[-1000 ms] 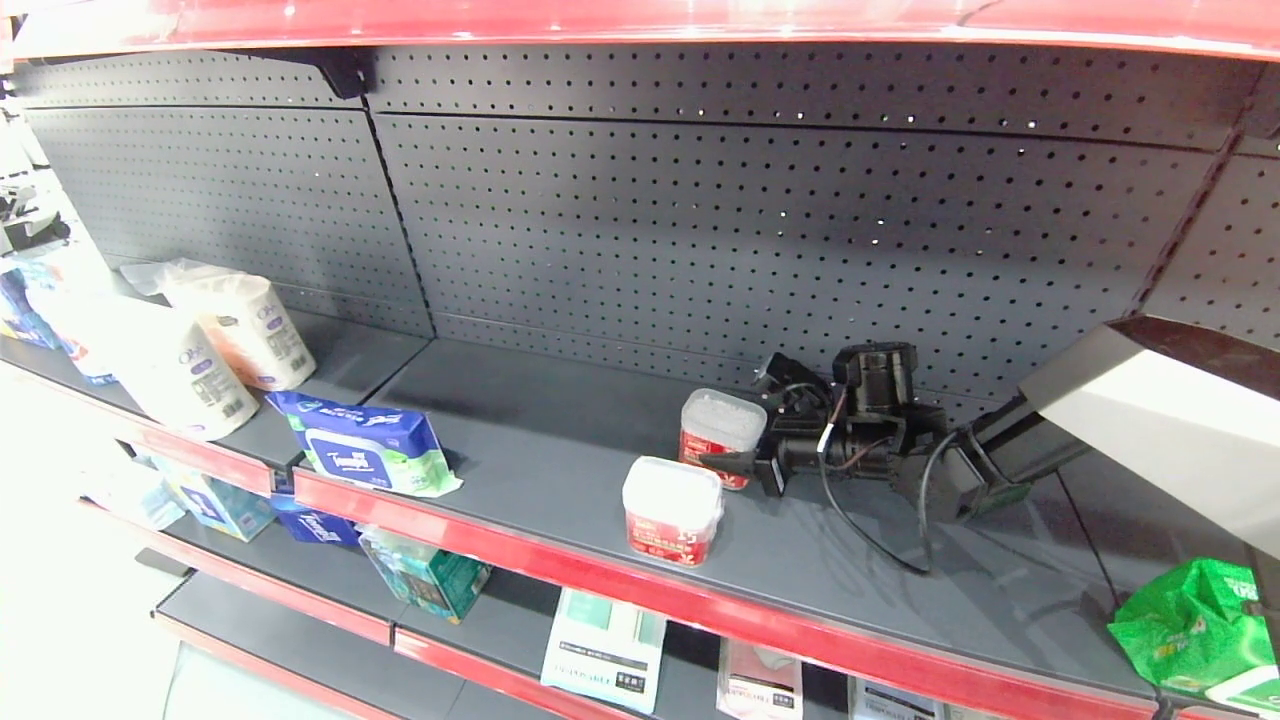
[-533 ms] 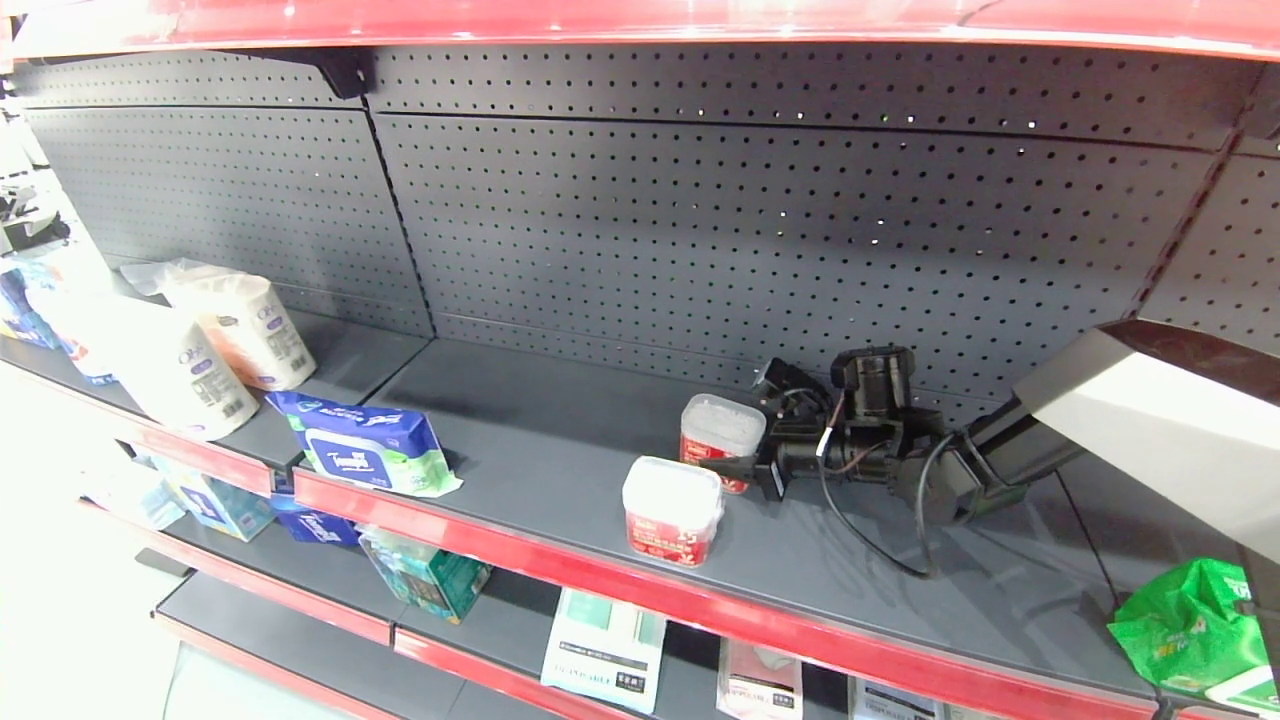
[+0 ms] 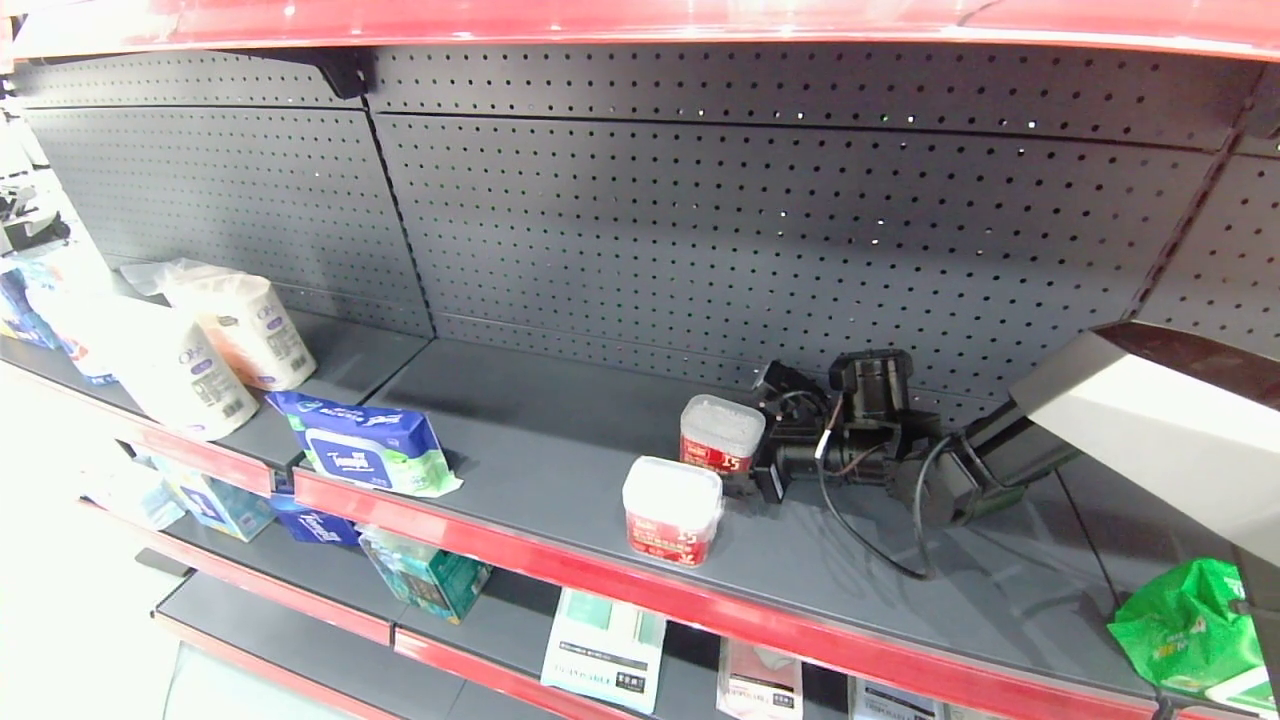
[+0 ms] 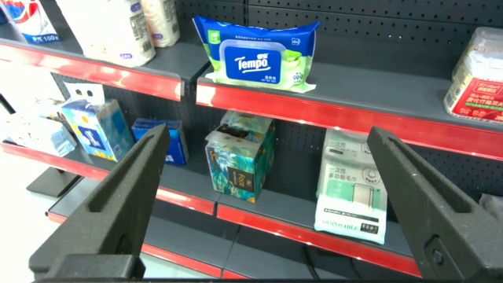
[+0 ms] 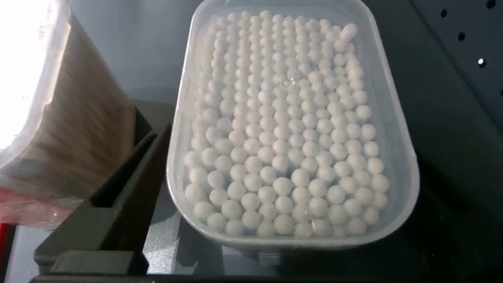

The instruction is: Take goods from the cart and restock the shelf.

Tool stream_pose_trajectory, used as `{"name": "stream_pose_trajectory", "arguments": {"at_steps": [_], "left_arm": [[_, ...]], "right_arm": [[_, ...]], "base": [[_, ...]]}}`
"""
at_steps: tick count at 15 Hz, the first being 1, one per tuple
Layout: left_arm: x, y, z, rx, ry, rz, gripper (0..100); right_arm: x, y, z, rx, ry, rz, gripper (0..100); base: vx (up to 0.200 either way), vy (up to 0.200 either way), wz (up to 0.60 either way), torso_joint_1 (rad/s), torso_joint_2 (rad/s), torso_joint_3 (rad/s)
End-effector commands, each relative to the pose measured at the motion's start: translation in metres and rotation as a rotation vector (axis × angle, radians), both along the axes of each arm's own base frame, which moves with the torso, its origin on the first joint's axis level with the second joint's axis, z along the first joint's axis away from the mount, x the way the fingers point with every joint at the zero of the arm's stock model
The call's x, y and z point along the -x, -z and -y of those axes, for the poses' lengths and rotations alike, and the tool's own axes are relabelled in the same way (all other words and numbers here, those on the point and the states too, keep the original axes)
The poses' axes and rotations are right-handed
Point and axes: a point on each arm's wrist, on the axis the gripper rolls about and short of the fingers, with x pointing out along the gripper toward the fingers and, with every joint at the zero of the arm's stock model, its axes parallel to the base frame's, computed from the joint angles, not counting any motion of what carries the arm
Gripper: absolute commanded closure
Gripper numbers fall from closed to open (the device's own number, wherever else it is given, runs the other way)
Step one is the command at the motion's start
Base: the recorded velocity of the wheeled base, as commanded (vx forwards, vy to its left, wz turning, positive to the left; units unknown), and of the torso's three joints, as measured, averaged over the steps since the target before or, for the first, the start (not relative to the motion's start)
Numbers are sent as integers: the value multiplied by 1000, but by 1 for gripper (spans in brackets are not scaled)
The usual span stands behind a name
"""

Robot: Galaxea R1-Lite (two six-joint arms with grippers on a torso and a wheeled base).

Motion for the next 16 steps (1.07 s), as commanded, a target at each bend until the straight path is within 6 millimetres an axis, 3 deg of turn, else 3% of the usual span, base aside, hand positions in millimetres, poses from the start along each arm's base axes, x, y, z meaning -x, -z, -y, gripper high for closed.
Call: {"name": "stream_pose_trajectory", "arguments": {"at_steps": [1, 8, 12, 16], "left_arm": [[0, 0, 0, 0, -1, -1, 0], [0, 0, 0, 0, -1, -1, 0], [0, 0, 0, 0, -1, -1, 0], [0, 0, 0, 0, -1, -1, 0]], "right_arm": [[1, -1, 1, 1, 3, 2, 0], [14, -14, 16, 14, 59, -8, 0], [33, -36, 27, 14, 106, 2, 0], [55, -38, 35, 48, 152, -20, 0]], "base": [[0, 0, 0, 0, 0, 0], [0, 0, 0, 0, 0, 0], [0, 0, 0, 0, 0, 0], [0, 0, 0, 0, 0, 0]]}}
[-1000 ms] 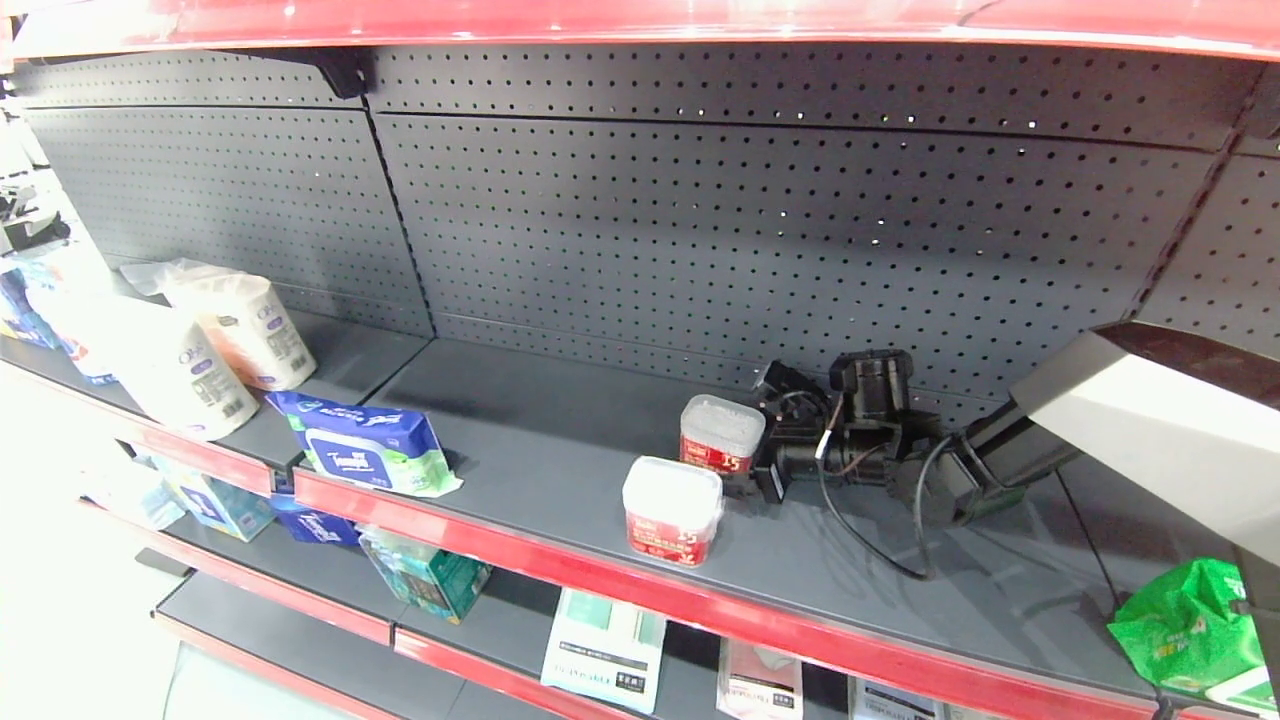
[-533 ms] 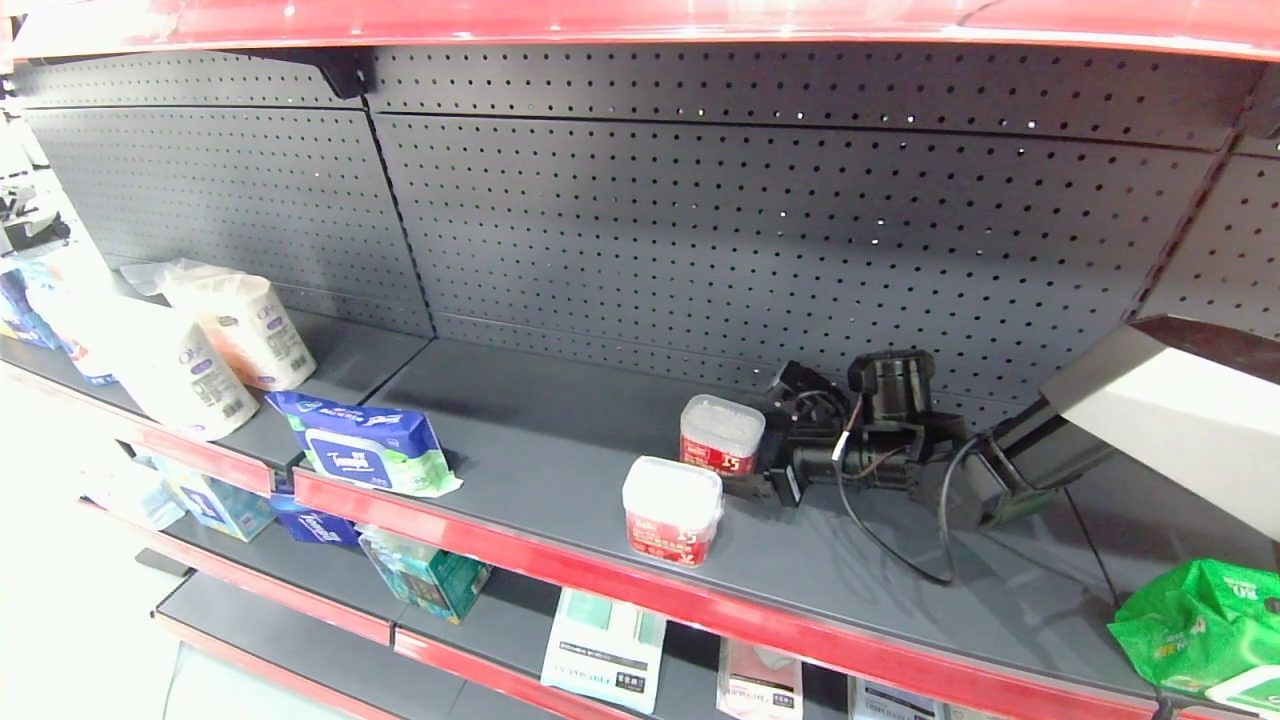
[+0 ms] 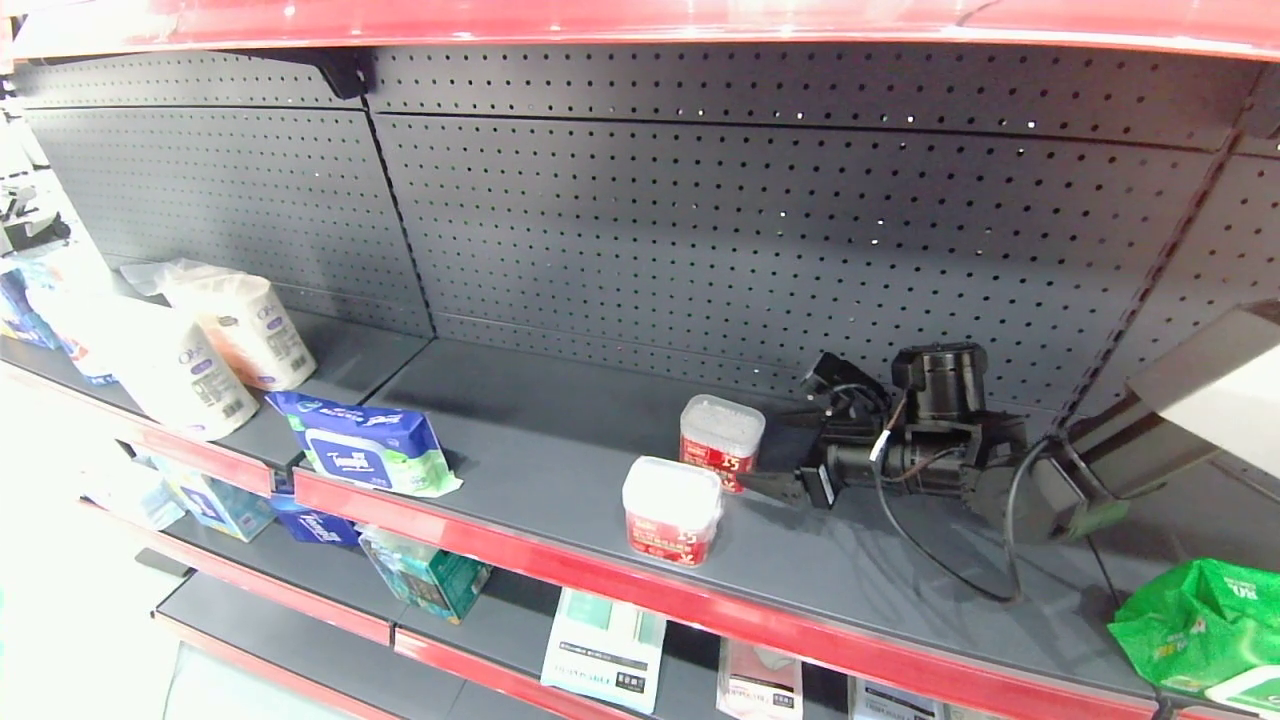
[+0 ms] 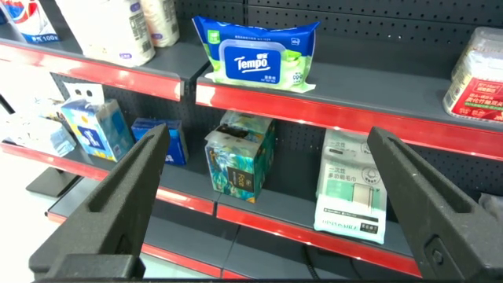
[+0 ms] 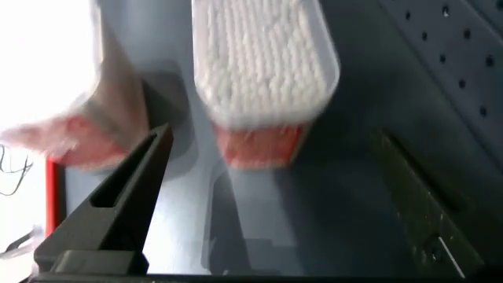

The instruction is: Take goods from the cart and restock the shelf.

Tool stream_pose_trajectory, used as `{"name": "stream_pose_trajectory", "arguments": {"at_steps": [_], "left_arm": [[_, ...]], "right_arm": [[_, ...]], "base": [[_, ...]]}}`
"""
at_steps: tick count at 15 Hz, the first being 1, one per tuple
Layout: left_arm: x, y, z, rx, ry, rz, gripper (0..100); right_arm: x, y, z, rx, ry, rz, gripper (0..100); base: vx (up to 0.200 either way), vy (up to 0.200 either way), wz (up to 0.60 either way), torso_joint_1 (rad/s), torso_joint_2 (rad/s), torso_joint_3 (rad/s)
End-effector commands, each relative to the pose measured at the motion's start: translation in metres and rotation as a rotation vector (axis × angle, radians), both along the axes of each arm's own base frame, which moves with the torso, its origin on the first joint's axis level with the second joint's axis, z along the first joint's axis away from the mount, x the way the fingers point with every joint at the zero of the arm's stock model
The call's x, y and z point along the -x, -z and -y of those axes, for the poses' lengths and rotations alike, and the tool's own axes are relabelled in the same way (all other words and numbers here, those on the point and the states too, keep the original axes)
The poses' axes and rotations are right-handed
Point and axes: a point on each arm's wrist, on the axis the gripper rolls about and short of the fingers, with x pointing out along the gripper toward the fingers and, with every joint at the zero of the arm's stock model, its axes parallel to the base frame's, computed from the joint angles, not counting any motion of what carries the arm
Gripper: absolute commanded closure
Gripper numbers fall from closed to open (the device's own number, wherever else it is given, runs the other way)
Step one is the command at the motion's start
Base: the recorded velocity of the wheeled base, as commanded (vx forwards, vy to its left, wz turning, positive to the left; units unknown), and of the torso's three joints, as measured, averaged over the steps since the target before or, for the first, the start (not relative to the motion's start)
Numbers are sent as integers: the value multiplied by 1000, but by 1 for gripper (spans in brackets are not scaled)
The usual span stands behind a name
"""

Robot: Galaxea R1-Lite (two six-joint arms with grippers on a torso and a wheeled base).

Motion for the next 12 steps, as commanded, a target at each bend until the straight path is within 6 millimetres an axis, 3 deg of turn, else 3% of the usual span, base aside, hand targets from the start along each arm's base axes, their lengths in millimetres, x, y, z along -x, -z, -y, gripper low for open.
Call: {"name": "stream_pose_trajectory", "arguments": {"at_steps": [1, 6, 8, 12], "left_arm": [[0, 0, 0, 0, 0, -1, 0], [0, 0, 0, 0, 0, -1, 0], [0, 0, 0, 0, 0, -1, 0], [0, 0, 0, 0, 0, -1, 0]], "right_arm": [[17, -10, 5, 9, 17, 2, 0], [56, -46, 16, 5, 254, 25, 0], [82, -57, 21, -31, 329, 9, 0], [154, -73, 56, -62, 409, 56, 0]], "base": [[0, 0, 0, 0, 0, 0], [0, 0, 0, 0, 0, 0], [0, 0, 0, 0, 0, 0], [0, 0, 0, 0, 0, 0]]}}
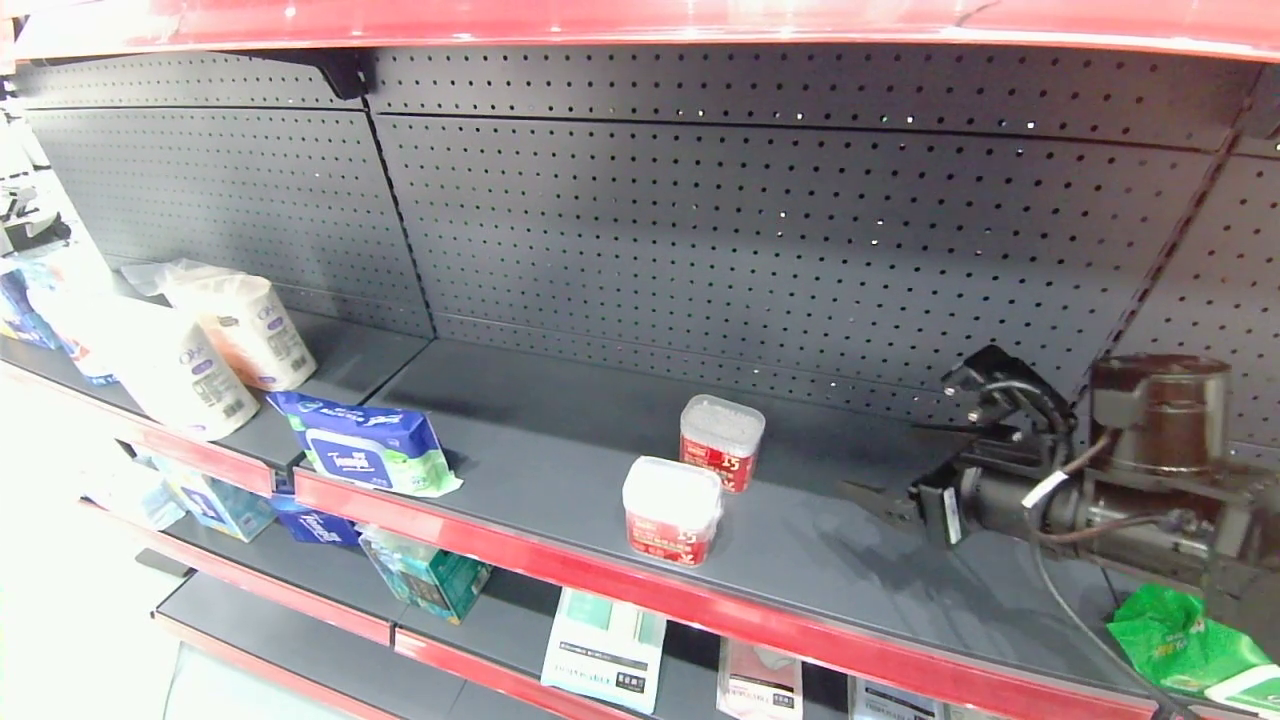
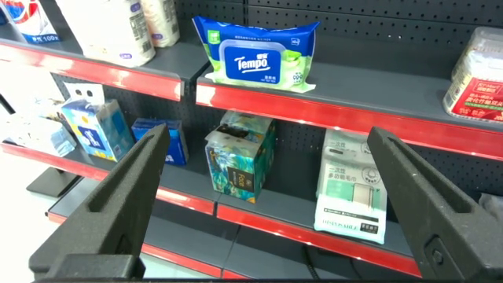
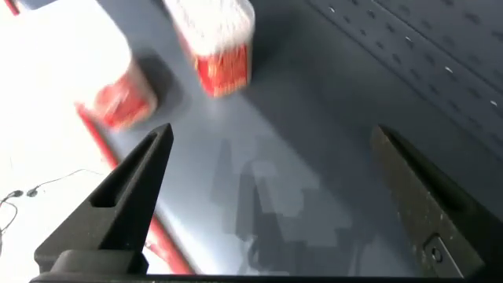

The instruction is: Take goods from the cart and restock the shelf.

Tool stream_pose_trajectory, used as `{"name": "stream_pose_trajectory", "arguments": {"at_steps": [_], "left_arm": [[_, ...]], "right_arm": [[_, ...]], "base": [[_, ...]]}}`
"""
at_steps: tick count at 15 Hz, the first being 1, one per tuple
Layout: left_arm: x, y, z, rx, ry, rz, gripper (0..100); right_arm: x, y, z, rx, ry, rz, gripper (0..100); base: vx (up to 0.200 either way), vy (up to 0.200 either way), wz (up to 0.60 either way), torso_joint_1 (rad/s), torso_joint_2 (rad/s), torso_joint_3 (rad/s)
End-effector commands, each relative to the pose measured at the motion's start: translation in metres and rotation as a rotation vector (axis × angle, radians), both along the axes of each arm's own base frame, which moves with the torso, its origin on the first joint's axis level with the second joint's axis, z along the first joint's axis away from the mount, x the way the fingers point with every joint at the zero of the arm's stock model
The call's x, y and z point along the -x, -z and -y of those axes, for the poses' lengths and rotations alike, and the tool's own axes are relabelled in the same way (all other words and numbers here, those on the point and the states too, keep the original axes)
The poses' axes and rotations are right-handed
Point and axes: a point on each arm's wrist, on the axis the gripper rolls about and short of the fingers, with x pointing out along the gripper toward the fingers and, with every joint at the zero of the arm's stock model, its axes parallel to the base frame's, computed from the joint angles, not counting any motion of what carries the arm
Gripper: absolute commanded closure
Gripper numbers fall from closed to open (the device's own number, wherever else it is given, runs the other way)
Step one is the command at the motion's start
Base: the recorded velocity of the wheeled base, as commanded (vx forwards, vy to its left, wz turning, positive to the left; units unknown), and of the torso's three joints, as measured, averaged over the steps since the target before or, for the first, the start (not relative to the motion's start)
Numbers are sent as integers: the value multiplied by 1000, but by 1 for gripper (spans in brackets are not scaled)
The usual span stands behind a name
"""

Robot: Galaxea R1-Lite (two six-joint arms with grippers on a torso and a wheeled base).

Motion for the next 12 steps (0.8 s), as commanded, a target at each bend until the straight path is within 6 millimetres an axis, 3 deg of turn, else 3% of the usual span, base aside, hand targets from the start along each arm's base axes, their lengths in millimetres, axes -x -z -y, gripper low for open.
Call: {"name": "stream_pose_trajectory", "arguments": {"at_steps": [1, 3, 5, 6, 9, 12], "left_arm": [[0, 0, 0, 0, -1, -1, 0], [0, 0, 0, 0, -1, -1, 0], [0, 0, 0, 0, -1, -1, 0], [0, 0, 0, 0, -1, -1, 0], [0, 0, 0, 0, -1, -1, 0], [0, 0, 0, 0, 1, -1, 0]], "right_arm": [[45, -15, 21, -26, 37, 74, 0], [83, -17, 42, -40, 101, 131, 0], [107, -18, 58, -49, 176, 189, 0], [112, -17, 61, -50, 192, 201, 0], [160, -5, 69, -72, 208, 302, 0], [196, 9, 73, -108, 230, 323, 0]], "base": [[0, 0, 0, 0, 0, 0], [0, 0, 0, 0, 0, 0], [0, 0, 0, 0, 0, 0], [0, 0, 0, 0, 0, 0], [0, 0, 0, 0, 0, 0], [0, 0, 0, 0, 0, 0]]}}
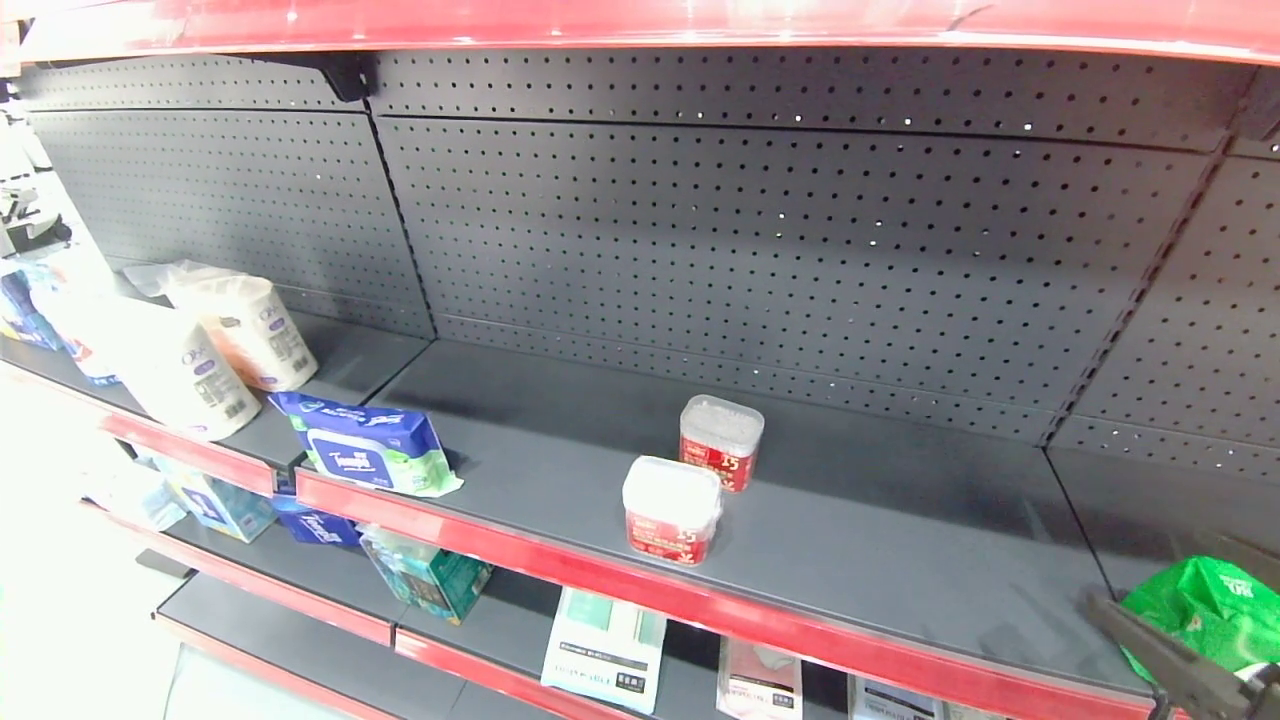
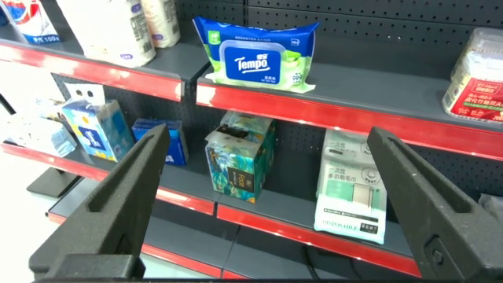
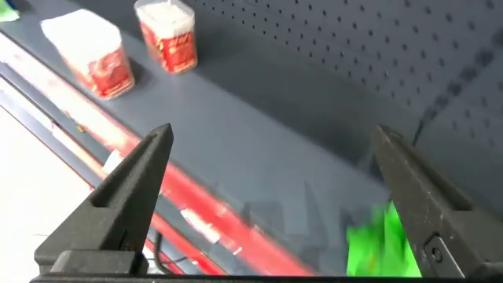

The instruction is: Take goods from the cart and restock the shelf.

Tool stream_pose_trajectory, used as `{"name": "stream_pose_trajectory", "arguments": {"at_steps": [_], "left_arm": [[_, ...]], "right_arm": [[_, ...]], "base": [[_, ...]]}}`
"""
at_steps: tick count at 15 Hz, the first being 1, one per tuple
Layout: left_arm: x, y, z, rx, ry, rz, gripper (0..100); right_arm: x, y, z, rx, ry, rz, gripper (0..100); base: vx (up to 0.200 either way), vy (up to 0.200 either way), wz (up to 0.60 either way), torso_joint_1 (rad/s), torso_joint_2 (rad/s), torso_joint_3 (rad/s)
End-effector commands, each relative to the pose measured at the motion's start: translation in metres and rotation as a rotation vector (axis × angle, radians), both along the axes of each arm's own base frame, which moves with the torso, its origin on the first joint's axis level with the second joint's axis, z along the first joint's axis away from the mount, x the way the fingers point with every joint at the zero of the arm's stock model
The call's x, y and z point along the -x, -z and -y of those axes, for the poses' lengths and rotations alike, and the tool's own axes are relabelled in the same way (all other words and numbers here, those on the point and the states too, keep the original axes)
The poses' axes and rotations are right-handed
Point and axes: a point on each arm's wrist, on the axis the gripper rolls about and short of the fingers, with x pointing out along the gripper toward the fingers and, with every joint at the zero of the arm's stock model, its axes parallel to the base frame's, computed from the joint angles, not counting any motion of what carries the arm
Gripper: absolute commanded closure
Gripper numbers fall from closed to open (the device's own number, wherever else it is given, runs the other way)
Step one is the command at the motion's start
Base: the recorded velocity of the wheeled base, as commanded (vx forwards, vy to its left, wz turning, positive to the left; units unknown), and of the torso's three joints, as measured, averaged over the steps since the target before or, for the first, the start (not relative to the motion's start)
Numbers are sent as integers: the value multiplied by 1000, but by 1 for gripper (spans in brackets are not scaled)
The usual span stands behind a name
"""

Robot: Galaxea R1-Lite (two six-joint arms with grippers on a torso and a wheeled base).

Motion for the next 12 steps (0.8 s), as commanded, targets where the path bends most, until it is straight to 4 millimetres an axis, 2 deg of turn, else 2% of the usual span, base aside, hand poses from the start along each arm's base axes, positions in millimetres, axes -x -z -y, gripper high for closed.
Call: {"name": "stream_pose_trajectory", "arguments": {"at_steps": [1, 3, 4, 6, 7, 9, 12], "left_arm": [[0, 0, 0, 0, 0, -1, 0], [0, 0, 0, 0, 0, -1, 0], [0, 0, 0, 0, 0, -1, 0], [0, 0, 0, 0, 0, -1, 0], [0, 0, 0, 0, 0, -1, 0], [0, 0, 0, 0, 0, -1, 0], [0, 0, 0, 0, 0, -1, 0]], "right_arm": [[43, 13, 5, -47, 26, 91, 0], [56, 23, 7, -45, 83, 74, 0], [64, 32, 9, -35, 166, 49, 0], [84, 49, 10, -37, 189, 75, 0], [90, 49, 11, -39, 187, 92, 0], [95, 49, 11, -43, 206, 121, 0], [96, 58, 12, -203, 293, 141, 0]], "base": [[0, 0, 0, 0, 0, 0], [0, 0, 0, 0, 0, 0], [0, 0, 0, 0, 0, 0], [0, 0, 0, 0, 0, 0], [0, 0, 0, 0, 0, 0], [0, 0, 0, 0, 0, 0], [0, 0, 0, 0, 0, 0]]}}
